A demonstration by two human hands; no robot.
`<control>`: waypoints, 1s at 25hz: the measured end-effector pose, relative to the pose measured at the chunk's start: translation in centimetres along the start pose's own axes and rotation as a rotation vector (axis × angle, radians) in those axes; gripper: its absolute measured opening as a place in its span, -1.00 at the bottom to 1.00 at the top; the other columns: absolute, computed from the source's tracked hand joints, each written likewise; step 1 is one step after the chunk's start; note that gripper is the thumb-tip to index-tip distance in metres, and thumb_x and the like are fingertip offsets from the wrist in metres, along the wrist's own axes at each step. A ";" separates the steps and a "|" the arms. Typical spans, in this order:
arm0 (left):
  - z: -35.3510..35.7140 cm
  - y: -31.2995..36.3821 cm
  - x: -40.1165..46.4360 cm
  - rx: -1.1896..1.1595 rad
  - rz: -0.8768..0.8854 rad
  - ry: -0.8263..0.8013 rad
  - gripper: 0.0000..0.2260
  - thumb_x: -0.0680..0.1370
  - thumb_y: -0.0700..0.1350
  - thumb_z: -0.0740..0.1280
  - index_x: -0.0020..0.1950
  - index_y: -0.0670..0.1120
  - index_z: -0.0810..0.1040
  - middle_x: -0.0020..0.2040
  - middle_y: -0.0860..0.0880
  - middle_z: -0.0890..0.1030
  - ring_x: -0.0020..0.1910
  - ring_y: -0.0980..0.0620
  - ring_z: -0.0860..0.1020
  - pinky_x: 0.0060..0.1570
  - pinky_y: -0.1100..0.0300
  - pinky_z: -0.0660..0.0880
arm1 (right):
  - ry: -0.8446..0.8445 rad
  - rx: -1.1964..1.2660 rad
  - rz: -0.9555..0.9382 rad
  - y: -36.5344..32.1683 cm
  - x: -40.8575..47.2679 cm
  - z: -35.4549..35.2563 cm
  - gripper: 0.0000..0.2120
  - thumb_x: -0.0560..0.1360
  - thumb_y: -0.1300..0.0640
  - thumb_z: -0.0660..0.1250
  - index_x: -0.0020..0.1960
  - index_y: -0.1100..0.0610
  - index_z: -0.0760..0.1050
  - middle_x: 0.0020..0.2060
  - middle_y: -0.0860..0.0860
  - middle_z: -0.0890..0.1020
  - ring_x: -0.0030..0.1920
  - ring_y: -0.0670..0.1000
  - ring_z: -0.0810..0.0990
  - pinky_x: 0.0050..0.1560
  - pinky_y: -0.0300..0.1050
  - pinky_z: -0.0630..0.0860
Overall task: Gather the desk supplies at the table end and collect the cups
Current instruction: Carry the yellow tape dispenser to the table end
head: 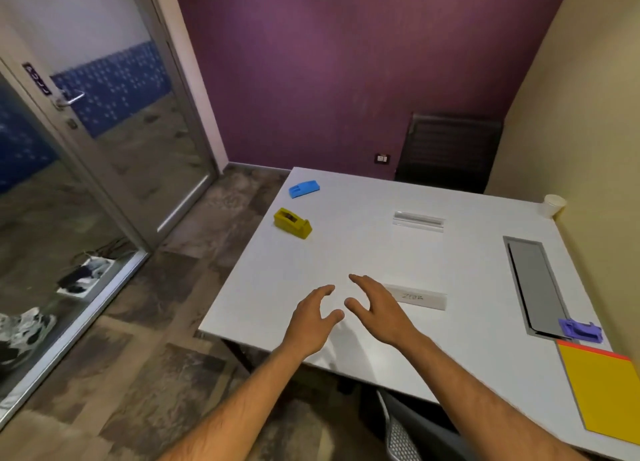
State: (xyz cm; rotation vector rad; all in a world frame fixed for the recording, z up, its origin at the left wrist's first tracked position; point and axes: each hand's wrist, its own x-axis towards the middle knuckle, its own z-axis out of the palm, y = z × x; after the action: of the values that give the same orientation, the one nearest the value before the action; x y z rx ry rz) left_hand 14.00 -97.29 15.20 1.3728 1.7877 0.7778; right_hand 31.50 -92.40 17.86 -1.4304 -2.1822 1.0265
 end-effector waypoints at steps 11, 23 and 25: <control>-14.4 -8.0 2.5 0.051 -0.055 0.059 -0.45 0.58 0.12 0.36 0.53 0.21 0.26 0.54 0.13 0.35 0.50 0.02 0.34 0.45 0.03 0.32 | -0.089 -0.044 -0.080 -10.7 7.7 9.5 -0.38 0.59 -0.27 0.08 0.59 -0.10 0.06 0.59 -0.10 0.13 0.60 -0.05 0.04 0.57 0.04 0.10; -26.3 -11.9 12.3 0.012 -0.125 0.167 -0.41 0.59 0.08 0.36 0.57 0.16 0.22 0.57 0.10 0.29 0.54 0.00 0.29 0.44 0.00 0.31 | -0.154 -0.066 -0.137 -17.7 23.5 14.8 -0.24 0.48 -0.38 -0.03 0.60 -0.11 -0.03 0.61 -0.08 0.06 0.61 -0.02 -0.01 0.57 0.09 0.10; -27.2 -12.6 14.3 0.042 -0.118 0.156 -0.41 0.59 0.09 0.36 0.58 0.15 0.21 0.58 0.10 0.29 0.54 0.00 0.29 0.45 -0.02 0.30 | -0.142 -0.060 -0.113 -18.2 25.1 15.5 -0.24 0.48 -0.38 -0.03 0.60 -0.11 -0.03 0.61 -0.08 0.05 0.61 -0.03 -0.02 0.57 0.08 0.09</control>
State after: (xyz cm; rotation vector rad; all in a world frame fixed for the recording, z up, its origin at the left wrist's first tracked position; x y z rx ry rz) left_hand -17.62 -87.28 16.94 1.2491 1.9973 0.8062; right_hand -0.97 -80.16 17.78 -1.2782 -2.3830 1.0600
